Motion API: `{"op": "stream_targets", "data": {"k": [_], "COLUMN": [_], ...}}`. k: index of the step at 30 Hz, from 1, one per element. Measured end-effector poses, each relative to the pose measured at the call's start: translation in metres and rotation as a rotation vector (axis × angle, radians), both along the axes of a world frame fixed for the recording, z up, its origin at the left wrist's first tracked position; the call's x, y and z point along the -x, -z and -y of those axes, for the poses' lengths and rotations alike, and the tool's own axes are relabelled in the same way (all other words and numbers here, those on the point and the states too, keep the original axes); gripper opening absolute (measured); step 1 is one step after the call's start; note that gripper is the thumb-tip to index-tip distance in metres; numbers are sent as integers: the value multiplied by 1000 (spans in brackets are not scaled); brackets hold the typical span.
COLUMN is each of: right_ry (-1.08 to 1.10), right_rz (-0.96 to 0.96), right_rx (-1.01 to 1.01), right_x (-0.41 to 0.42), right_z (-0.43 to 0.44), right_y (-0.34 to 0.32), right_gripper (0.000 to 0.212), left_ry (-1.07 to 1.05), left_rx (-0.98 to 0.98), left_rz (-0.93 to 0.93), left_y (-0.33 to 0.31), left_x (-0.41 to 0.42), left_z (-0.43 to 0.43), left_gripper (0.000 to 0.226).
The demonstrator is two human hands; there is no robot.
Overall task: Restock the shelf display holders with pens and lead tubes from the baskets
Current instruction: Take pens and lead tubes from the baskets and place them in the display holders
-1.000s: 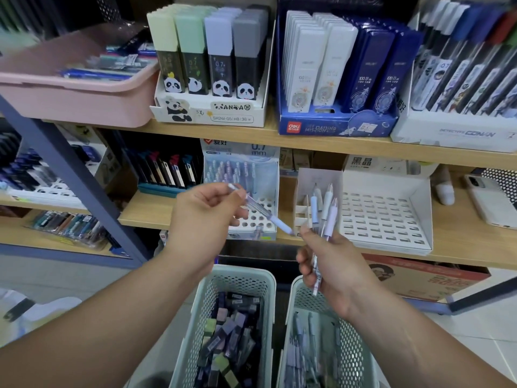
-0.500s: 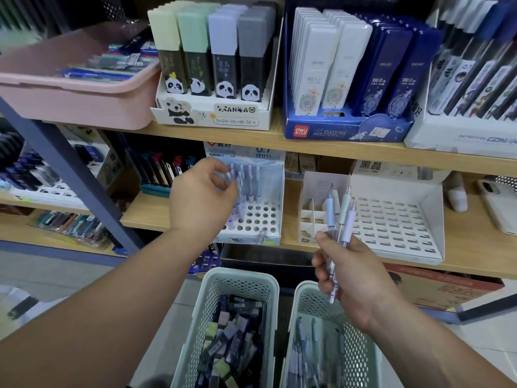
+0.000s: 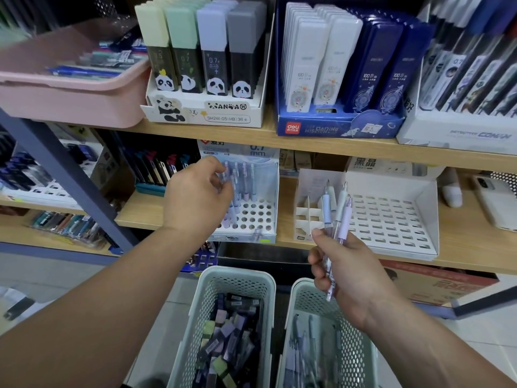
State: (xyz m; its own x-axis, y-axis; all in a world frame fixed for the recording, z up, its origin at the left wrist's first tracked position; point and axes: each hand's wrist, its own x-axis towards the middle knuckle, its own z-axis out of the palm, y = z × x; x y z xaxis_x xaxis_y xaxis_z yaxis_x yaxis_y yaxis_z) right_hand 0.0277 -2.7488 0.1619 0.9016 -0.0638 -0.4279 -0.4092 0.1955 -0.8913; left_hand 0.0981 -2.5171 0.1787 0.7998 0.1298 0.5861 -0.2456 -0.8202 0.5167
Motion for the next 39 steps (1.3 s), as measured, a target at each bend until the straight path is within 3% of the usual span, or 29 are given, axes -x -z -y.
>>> {"op": "stream_targets", "data": {"k": [15,23,33,36,39], "right_ry": [-10,-23,-212,-294,-374], "right_rz": [-9,-23,-61,-22,7], "right_rx": [-5,-2,-222,-231,-203], "right_x": [-1,1,7,9,11], "right_z": [-1,0,-2,-3,-6], "right_y": [1,0,-12,-14,-15], "right_gripper": [10,11,29,28,19], "left_ry": [-34,-39,-13,20,235], "left_rx": [6,-145,-220,-112,379], "left_rz": [11,-39,-98,-39,-330], "left_y": [-1,9,10,-4,-14], "left_x": [-3,-5,-1,11,38], "left_z": [1,2,3,12,39], "left_gripper": [13,9,24,26,15]}}
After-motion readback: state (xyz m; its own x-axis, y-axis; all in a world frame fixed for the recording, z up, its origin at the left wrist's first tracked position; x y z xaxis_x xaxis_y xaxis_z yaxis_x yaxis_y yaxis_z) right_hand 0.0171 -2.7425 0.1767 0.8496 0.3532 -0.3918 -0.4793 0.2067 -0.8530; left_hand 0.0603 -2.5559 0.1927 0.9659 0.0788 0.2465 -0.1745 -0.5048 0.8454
